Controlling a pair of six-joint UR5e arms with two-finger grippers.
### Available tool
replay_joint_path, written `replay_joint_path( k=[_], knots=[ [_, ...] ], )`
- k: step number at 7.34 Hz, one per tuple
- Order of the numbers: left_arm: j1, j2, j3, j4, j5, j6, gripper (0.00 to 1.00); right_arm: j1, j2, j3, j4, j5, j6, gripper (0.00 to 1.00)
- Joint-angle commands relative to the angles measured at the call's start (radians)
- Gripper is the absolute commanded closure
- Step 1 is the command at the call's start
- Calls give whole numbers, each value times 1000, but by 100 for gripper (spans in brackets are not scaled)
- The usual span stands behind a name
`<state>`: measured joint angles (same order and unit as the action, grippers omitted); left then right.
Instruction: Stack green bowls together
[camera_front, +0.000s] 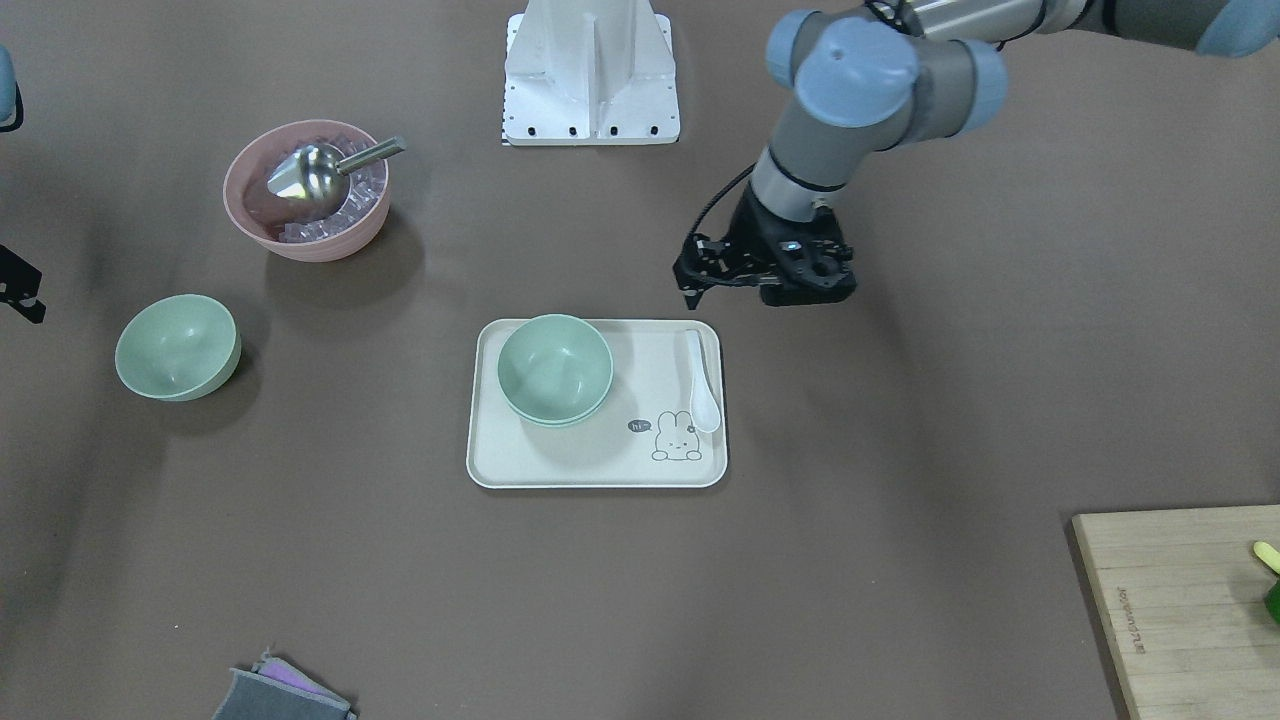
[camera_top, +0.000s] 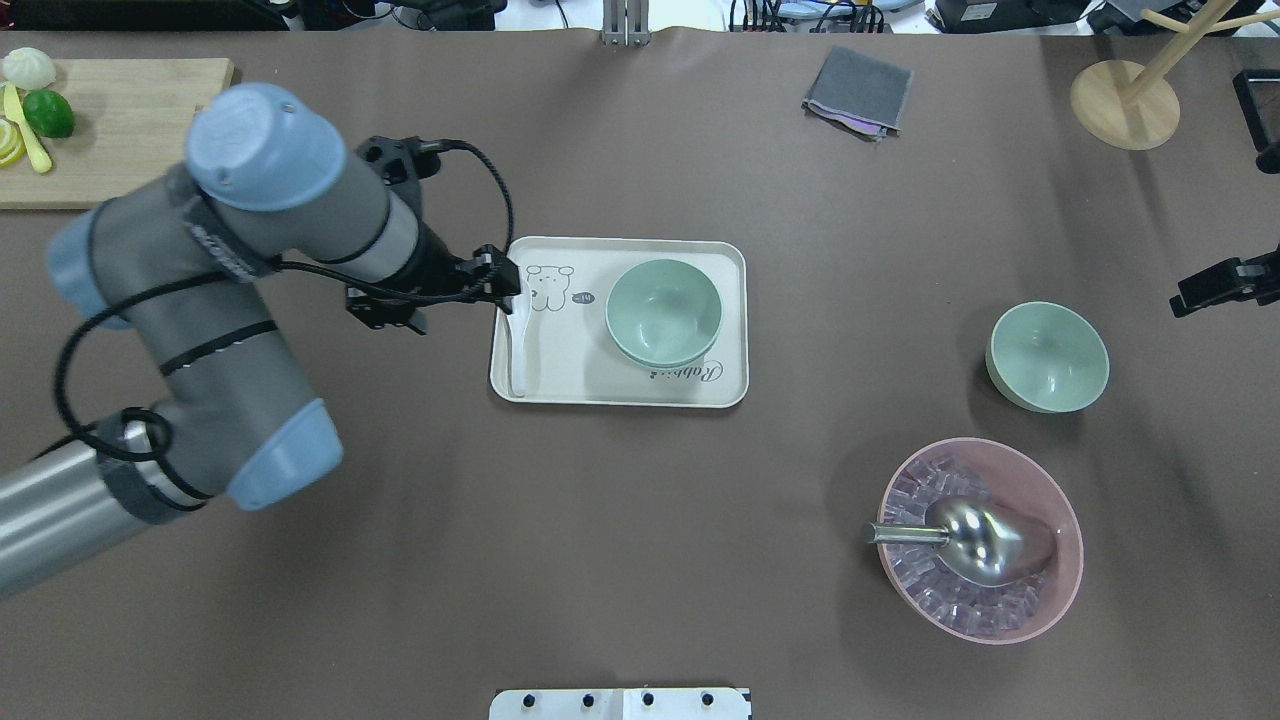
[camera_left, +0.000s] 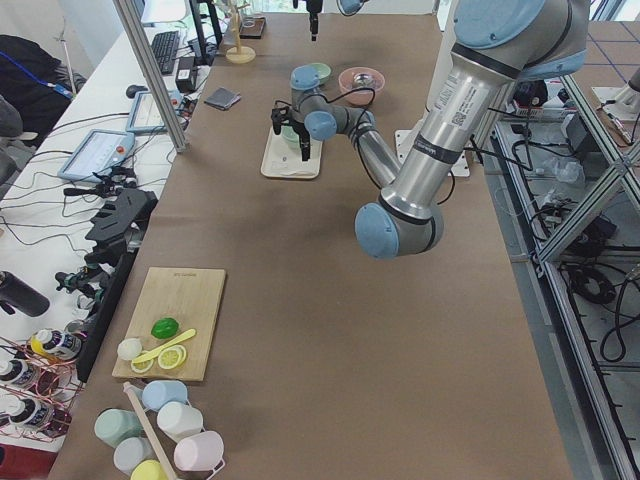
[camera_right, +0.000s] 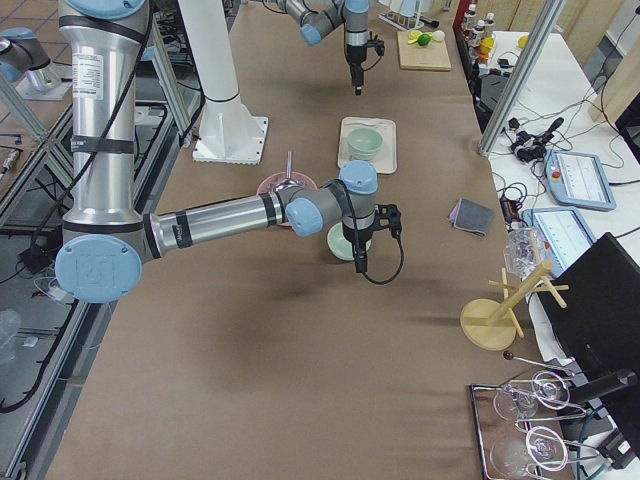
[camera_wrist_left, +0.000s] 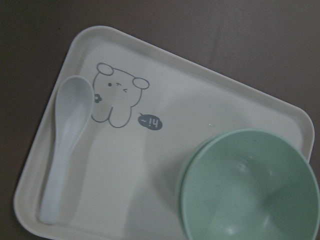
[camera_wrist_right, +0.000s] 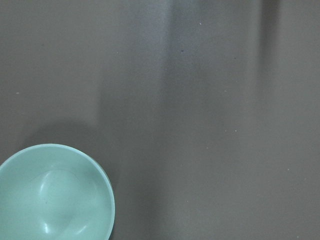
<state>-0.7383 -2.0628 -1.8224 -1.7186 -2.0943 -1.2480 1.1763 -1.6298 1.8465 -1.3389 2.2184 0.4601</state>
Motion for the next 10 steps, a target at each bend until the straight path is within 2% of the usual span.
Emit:
replay_joint_path(
  k=[1,3,5,6,8,10],
  knots=[
    [-143,194,-87,-1,-103,245,2,-18,-10,0,30,0,47,0],
    [-310,332,-84,-3,-209,564,2,-78,-27,-1,123,-5,173,1],
    [-410,435,-63,-1,-228,819,2,-139,-21,-4,142,-55,239,2],
    [-432,450,-57,-1,-228,856,2,-168,-15,-9,153,-87,273,4],
    [-432,457,-55,-1,-228,858,2,-222,4,-47,190,-114,342,14],
    [-432,457,-55,-1,-228,857,2,-236,33,-185,335,-112,365,17]
  ],
)
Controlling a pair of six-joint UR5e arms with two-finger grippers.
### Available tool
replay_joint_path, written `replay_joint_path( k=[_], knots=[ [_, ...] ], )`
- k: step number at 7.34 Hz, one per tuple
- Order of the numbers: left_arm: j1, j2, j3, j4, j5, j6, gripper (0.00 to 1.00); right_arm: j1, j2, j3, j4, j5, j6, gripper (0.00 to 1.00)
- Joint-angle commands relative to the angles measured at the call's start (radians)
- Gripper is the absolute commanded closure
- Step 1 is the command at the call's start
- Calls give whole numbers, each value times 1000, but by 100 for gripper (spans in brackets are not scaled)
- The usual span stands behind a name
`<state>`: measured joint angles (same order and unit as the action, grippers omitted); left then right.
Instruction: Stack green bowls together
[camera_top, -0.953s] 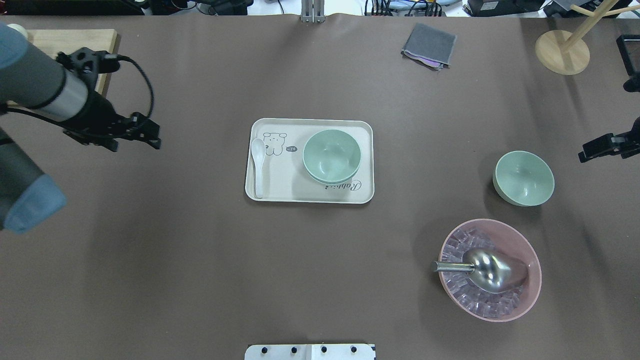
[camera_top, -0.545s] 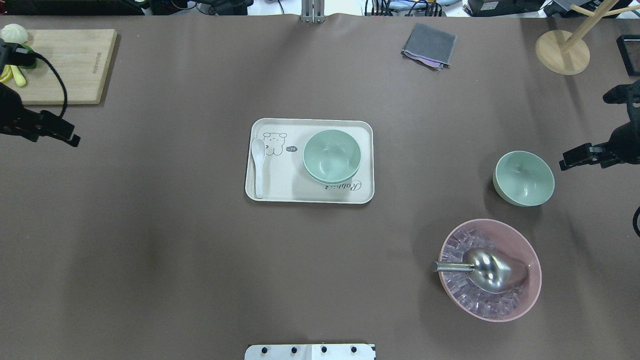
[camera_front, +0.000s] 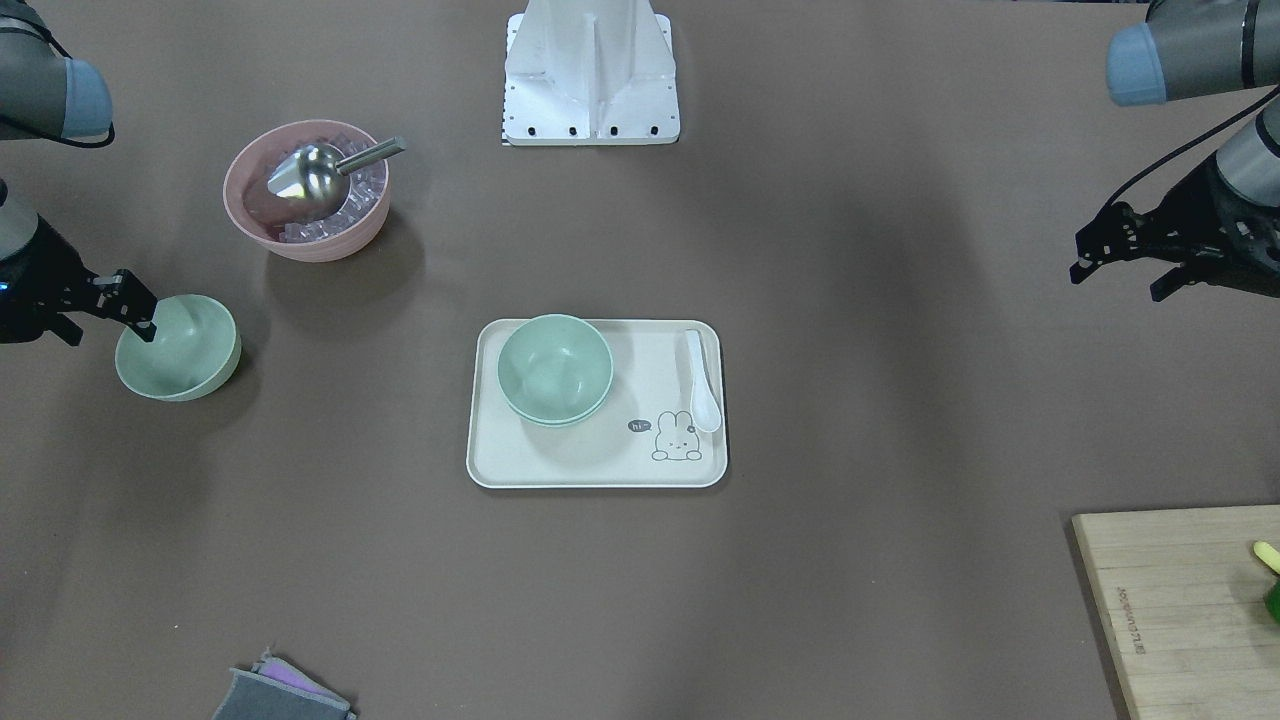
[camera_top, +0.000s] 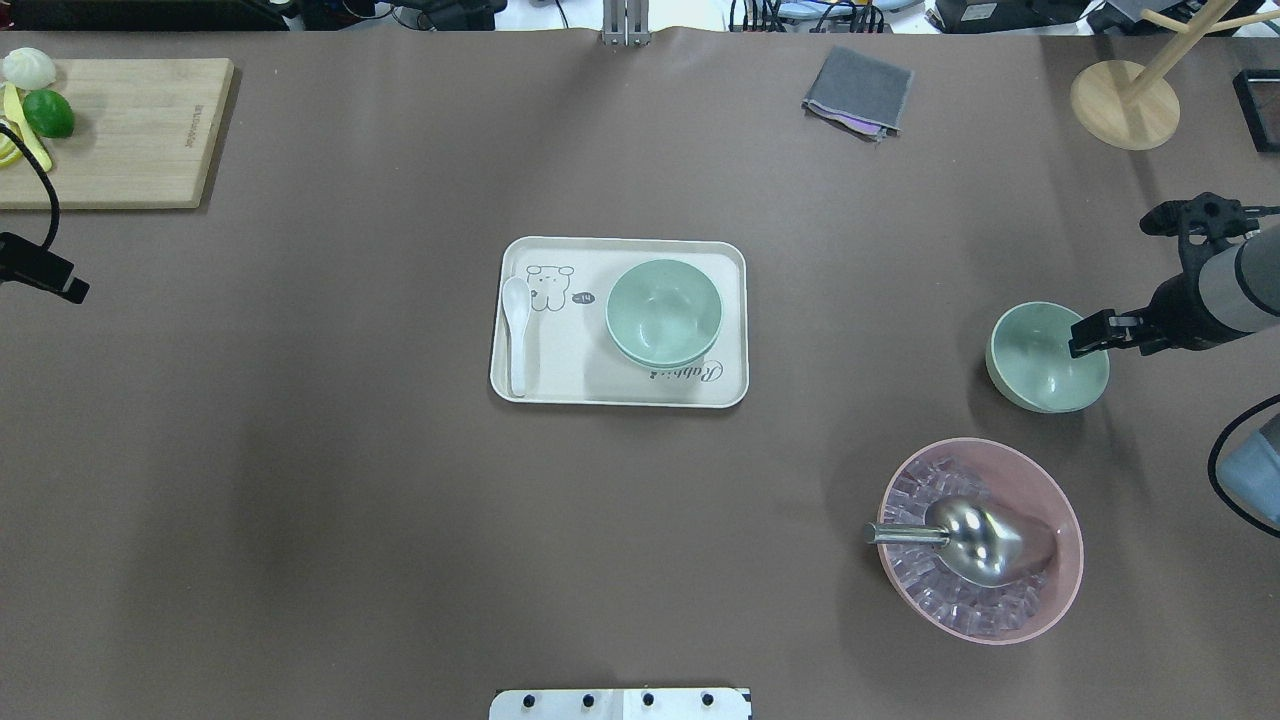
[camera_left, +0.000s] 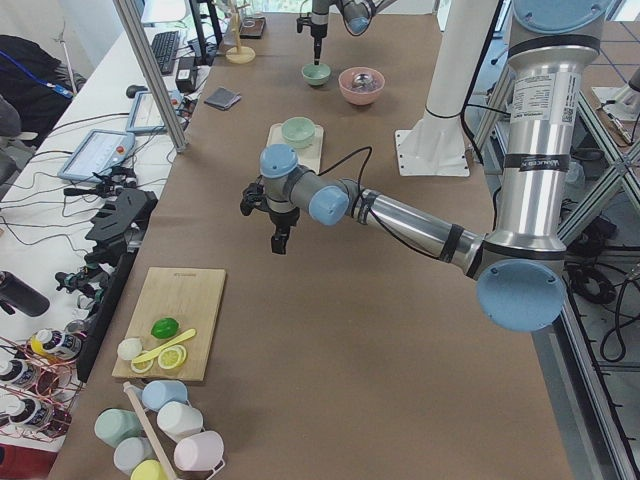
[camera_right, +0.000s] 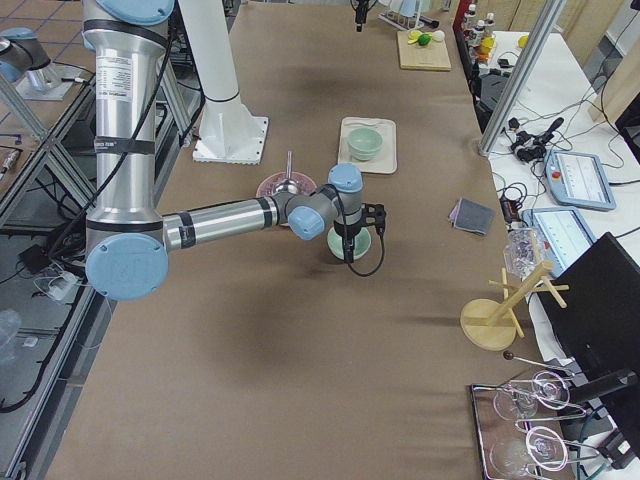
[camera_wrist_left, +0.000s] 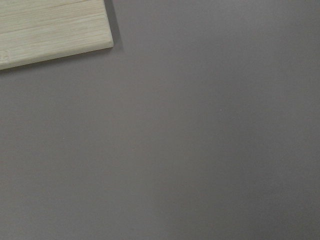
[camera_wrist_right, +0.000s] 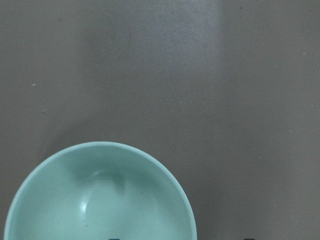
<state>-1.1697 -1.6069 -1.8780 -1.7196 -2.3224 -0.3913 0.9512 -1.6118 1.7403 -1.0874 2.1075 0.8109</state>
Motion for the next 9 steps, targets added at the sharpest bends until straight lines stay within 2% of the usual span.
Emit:
replay_joint_path(
  k=[1,2,4,6,7,8,9],
  knots=[
    [-1,1,0,0,0,0,2,-11,13,-94,105,-1,14,19],
    [-1,1,0,0,1,0,2,-9,13,-90,106,-1,16,25],
    [1,1,2,-2,1,-4,2,-9,15,-67,101,9,16,43],
    [1,-1,2,-2,1,-11,2,-8,13,-53,96,12,16,45],
    [1,-1,6,-2,0,-12,2,-6,13,-41,93,14,16,49],
    [1,-1,7,-2,1,-14,2,-6,12,-39,93,15,16,61],
    [2,-1,7,-2,1,-15,2,-6,10,-38,93,15,16,79]
  ],
)
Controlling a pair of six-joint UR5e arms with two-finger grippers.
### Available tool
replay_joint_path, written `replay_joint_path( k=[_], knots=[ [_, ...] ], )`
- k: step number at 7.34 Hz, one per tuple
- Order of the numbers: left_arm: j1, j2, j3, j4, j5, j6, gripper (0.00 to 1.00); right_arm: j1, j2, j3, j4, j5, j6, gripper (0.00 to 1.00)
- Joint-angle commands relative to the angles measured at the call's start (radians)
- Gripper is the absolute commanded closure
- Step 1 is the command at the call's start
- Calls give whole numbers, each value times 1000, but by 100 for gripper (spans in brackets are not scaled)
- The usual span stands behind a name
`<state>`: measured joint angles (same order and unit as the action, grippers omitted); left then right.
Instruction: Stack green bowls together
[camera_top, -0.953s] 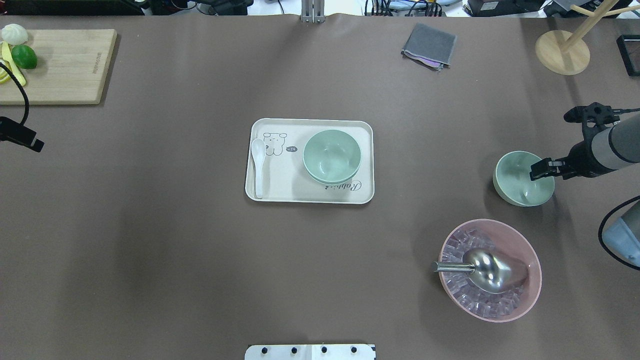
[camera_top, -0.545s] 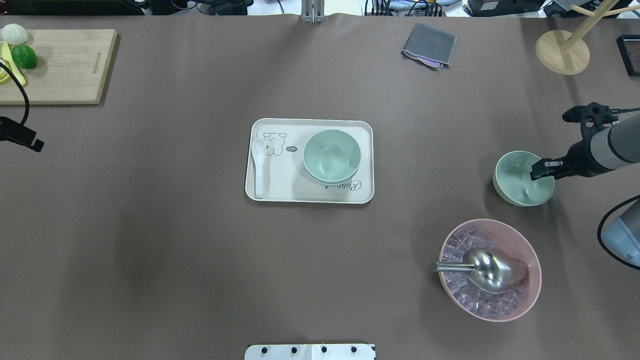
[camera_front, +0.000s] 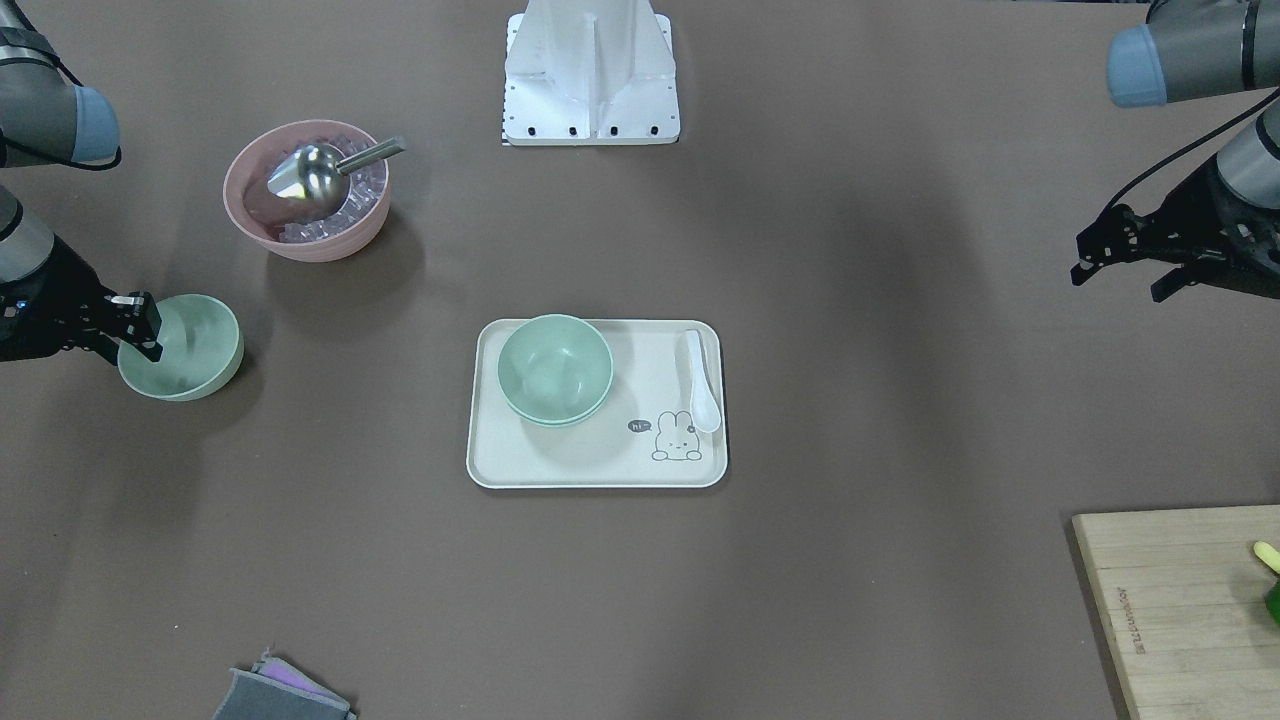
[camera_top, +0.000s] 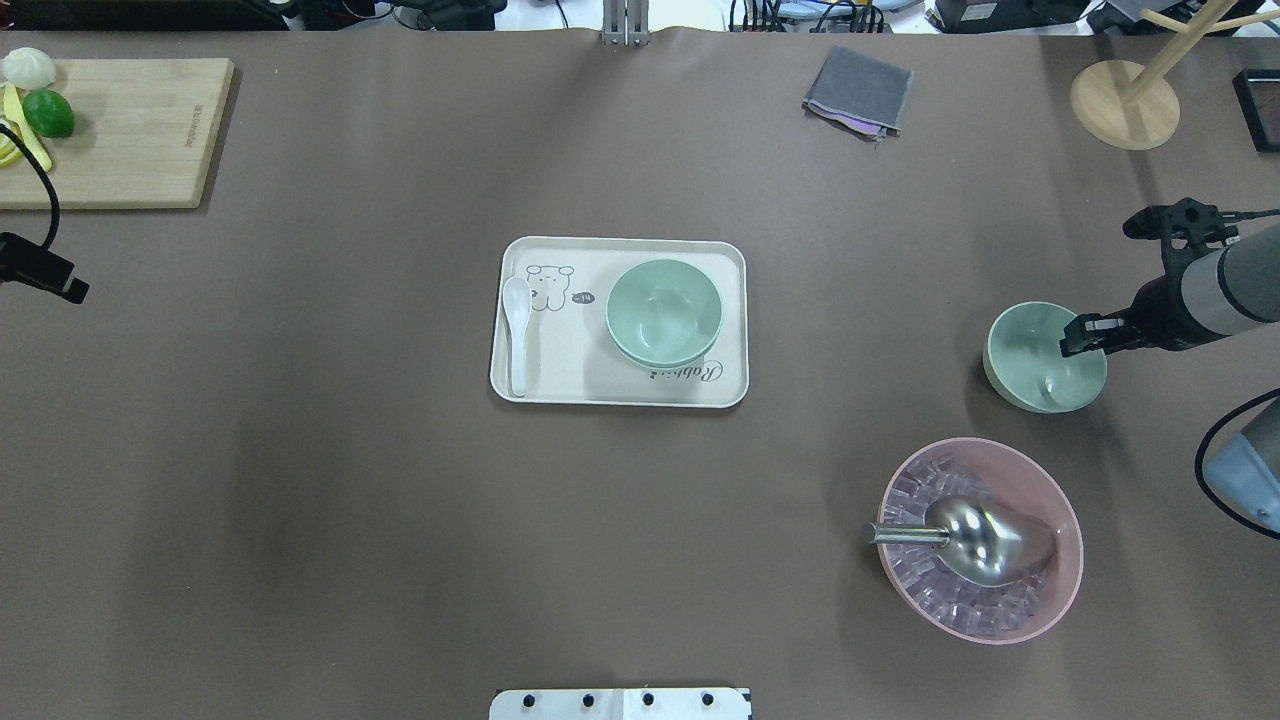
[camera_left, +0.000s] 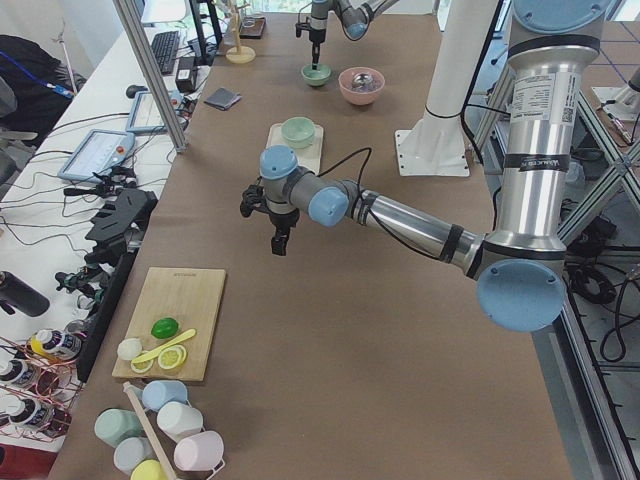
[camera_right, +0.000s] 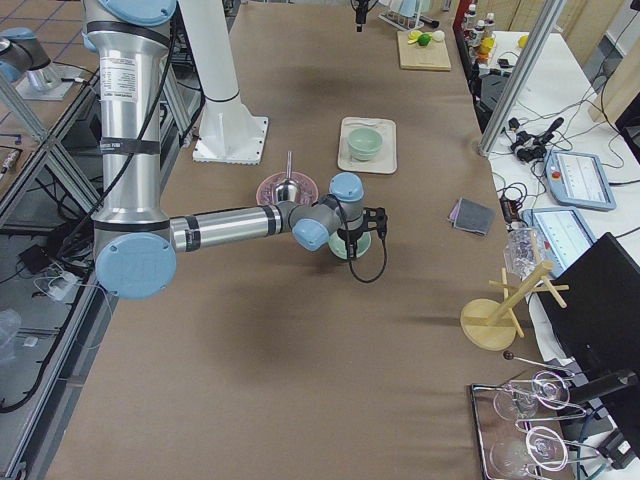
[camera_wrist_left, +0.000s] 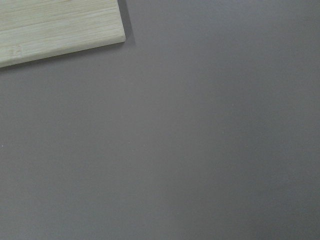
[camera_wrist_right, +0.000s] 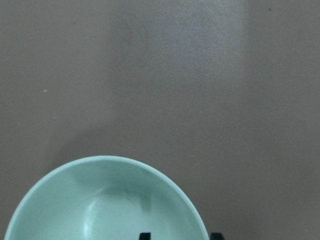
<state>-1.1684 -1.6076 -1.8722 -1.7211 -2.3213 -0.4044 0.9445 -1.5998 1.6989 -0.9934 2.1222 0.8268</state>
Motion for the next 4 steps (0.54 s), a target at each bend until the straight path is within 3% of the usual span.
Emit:
replay_joint_path(
  k=[1,2,4],
  knots=[
    [1,0,1,0,0,-2,2,0,-8,4,-1,-1,0,91],
    [1,0,2,0,0,-2,2,0,-12,4,-1,-4,0,100],
    [1,-2,2,0,-1,-2,2,4,-6,11,-1,-1,0,100]
  ],
)
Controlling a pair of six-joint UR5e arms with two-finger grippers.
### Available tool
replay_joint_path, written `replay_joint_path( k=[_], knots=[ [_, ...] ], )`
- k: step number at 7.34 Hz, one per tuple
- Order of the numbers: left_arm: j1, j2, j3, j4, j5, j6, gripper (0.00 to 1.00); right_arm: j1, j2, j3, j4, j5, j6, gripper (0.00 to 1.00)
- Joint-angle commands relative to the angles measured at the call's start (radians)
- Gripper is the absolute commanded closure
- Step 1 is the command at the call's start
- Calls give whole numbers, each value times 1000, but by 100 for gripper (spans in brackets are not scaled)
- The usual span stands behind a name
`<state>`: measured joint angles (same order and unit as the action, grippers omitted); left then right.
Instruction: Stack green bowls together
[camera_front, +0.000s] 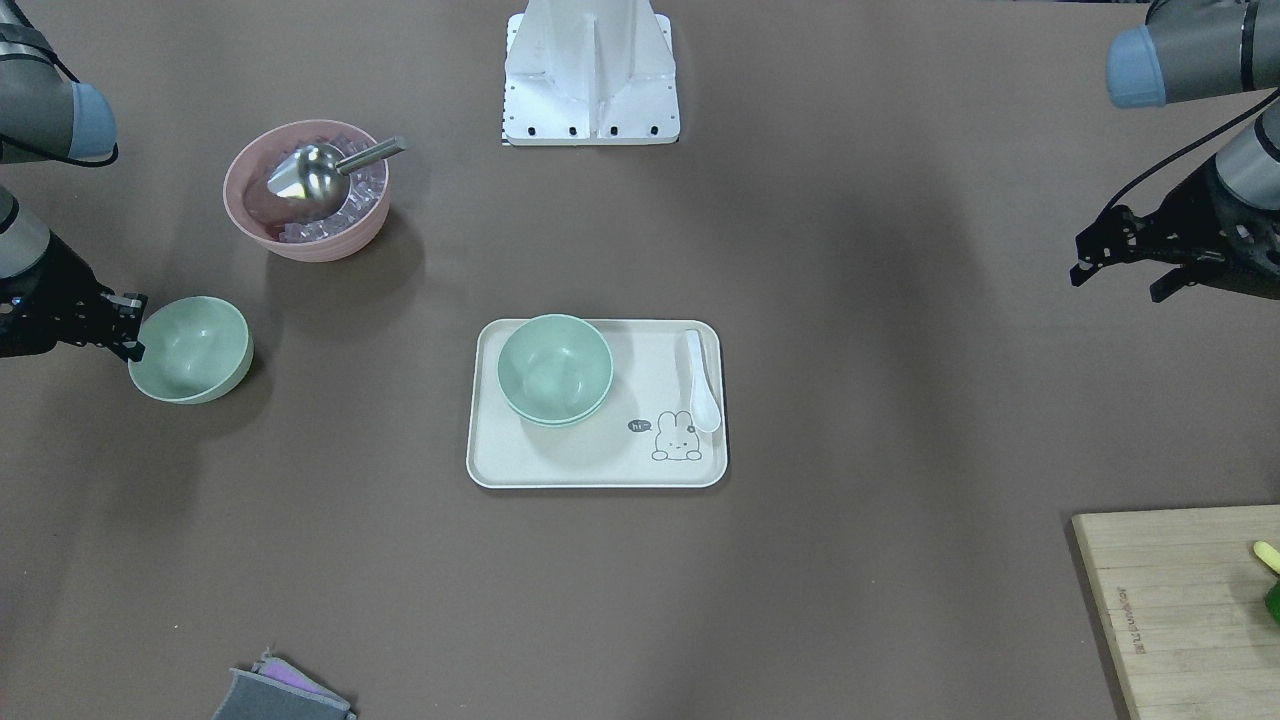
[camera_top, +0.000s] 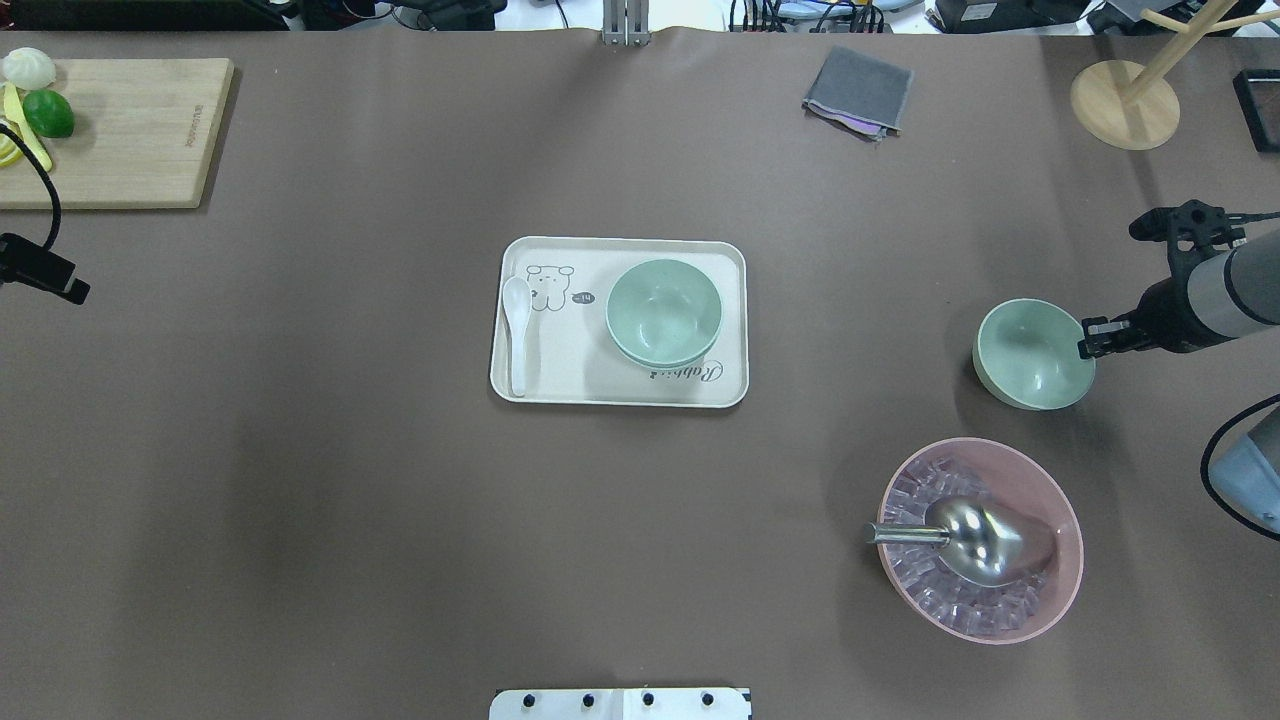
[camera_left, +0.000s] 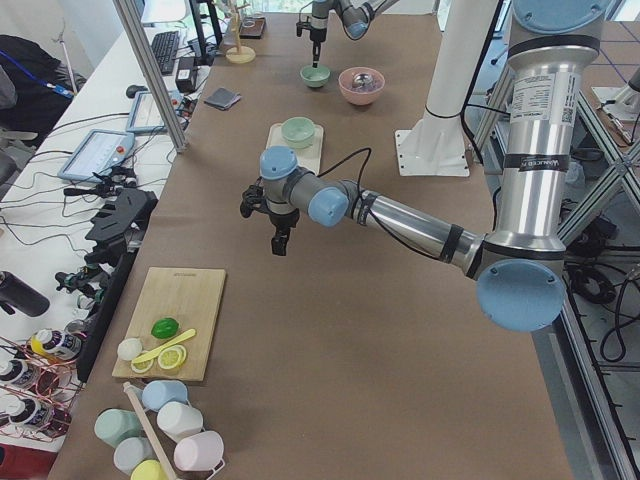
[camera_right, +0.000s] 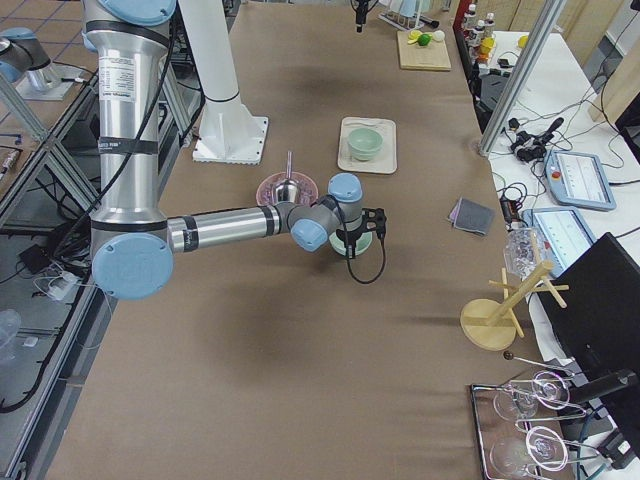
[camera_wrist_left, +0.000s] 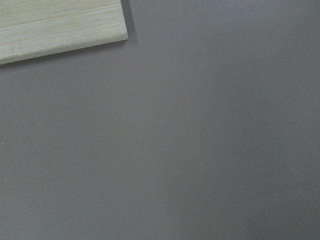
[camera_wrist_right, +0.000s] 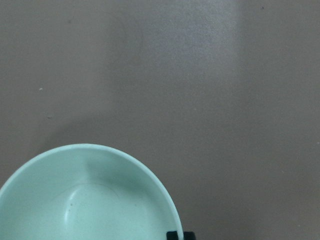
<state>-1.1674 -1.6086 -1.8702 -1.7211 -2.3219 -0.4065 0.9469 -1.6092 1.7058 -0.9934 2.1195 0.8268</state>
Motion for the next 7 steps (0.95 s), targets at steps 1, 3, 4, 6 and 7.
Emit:
replay_joint_path(
  k=[1,3,4,6,7],
  knots=[
    [0,-1,-3,0,-1,1,2,1,11,2,-2,2,0,100],
    [-26,-1,-1,5,-1,12,2,6,49,6,-46,2,2,100],
    [-43,-1,-1,3,-2,17,2,7,83,29,-116,2,2,100],
    [-127,25,20,18,-2,155,2,7,148,80,-241,2,29,100],
    [-194,23,35,99,-2,292,2,7,194,90,-285,2,82,100]
  ],
)
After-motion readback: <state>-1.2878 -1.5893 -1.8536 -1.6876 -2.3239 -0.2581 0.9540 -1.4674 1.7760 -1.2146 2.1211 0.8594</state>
